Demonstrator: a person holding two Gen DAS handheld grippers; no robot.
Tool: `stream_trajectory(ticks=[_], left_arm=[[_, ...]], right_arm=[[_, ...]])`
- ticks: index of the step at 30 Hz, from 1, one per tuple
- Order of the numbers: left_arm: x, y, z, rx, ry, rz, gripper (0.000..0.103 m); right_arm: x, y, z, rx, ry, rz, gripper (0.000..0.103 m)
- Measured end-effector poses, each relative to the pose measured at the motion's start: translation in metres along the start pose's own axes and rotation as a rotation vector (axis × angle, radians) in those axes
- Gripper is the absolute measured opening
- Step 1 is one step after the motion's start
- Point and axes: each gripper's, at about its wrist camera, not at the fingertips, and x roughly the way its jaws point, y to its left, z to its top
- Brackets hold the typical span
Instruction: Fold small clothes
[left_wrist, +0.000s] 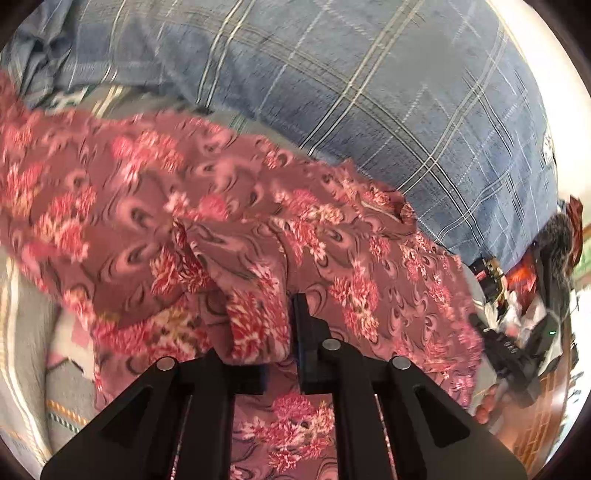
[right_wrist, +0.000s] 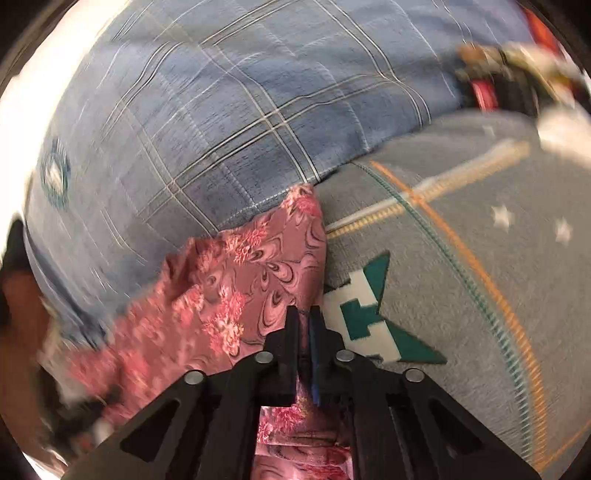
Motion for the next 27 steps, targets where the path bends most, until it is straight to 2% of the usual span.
stream_trajectory(ticks=[1, 2, 4, 5, 6, 8, 9, 11, 12, 14, 15, 16, 17, 18, 19, 20, 22, 25, 27], left_arm=[[0.002, 0.000, -0.001, 0.011, 0.001, 0.008, 0.025], [0.005, 0.003, -0.001, 0.014, 0.010, 0.027, 0.041], [0.005, 0.008, -0.004, 0.015, 0.004, 0.011, 0.042], [0.001, 0.011, -0.004, 0.012, 0.002, 0.004, 0.042], [-0.007, 0.016, -0.004, -0.003, -0.003, -0.008, 0.042], [-0.029, 0.030, -0.001, -0.049, -0.075, -0.059, 0.043], [-0.039, 0.035, 0.002, -0.071, -0.110, -0.071, 0.043], [-0.050, 0.041, 0.009, -0.098, -0.154, -0.116, 0.043], [-0.048, 0.038, 0.011, -0.088, -0.151, -0.123, 0.043], [-0.032, 0.030, 0.010, -0.031, -0.123, -0.066, 0.043], [-0.016, 0.023, 0.009, 0.018, -0.084, 0.021, 0.043], [0.005, 0.017, 0.007, 0.071, -0.015, 0.125, 0.042], [0.010, 0.011, 0.003, 0.126, -0.031, 0.171, 0.042], [0.007, 0.003, 0.001, 0.175, -0.072, 0.220, 0.042], [0.006, -0.003, 0.000, 0.205, -0.075, 0.256, 0.042], [0.005, -0.005, 0.000, 0.211, -0.063, 0.219, 0.043], [0.004, 0.000, 0.003, 0.176, -0.057, 0.174, 0.043], [0.002, 0.016, 0.013, 0.118, -0.045, 0.157, 0.043], [-0.003, 0.026, 0.017, 0.060, -0.051, 0.136, 0.043]], right_arm=[[-0.008, -0.004, 0.000, 0.015, -0.040, 0.002, 0.004], [-0.013, -0.010, 0.000, 0.050, -0.068, 0.007, 0.004], [-0.006, -0.023, -0.005, 0.073, -0.056, -0.048, 0.004], [0.004, -0.024, -0.009, 0.036, -0.015, -0.093, 0.004], [0.001, -0.019, -0.013, -0.016, -0.047, -0.106, 0.004], [-0.008, -0.007, -0.014, -0.065, -0.057, -0.167, 0.011], [-0.018, -0.002, -0.014, -0.062, -0.088, -0.167, 0.011], [-0.036, 0.006, -0.015, -0.051, -0.150, -0.083, 0.011], [-0.044, 0.012, -0.017, -0.055, -0.172, -0.043, 0.012], [-0.046, 0.016, -0.028, -0.061, -0.183, 0.005, 0.017], [-0.038, 0.017, -0.030, -0.056, -0.161, -0.001, 0.022], [-0.024, 0.015, -0.035, -0.046, -0.114, -0.044, 0.022], [-0.006, 0.007, -0.042, -0.032, -0.032, -0.117, 0.020], [-0.008, 0.008, -0.046, -0.039, -0.073, -0.117, 0.014], [-0.014, 0.013, -0.046, -0.047, -0.091, -0.132, 0.021], [-0.017, 0.020, -0.044, -0.043, -0.072, -0.135, 0.021], [-0.024, 0.035, -0.042, -0.046, -0.099, -0.075, 0.022], [-0.019, 0.074, -0.042, -0.089, -0.099, 0.002, 0.029], [-0.003, 0.094, -0.045, -0.101, -0.070, 0.038, 0.029]])
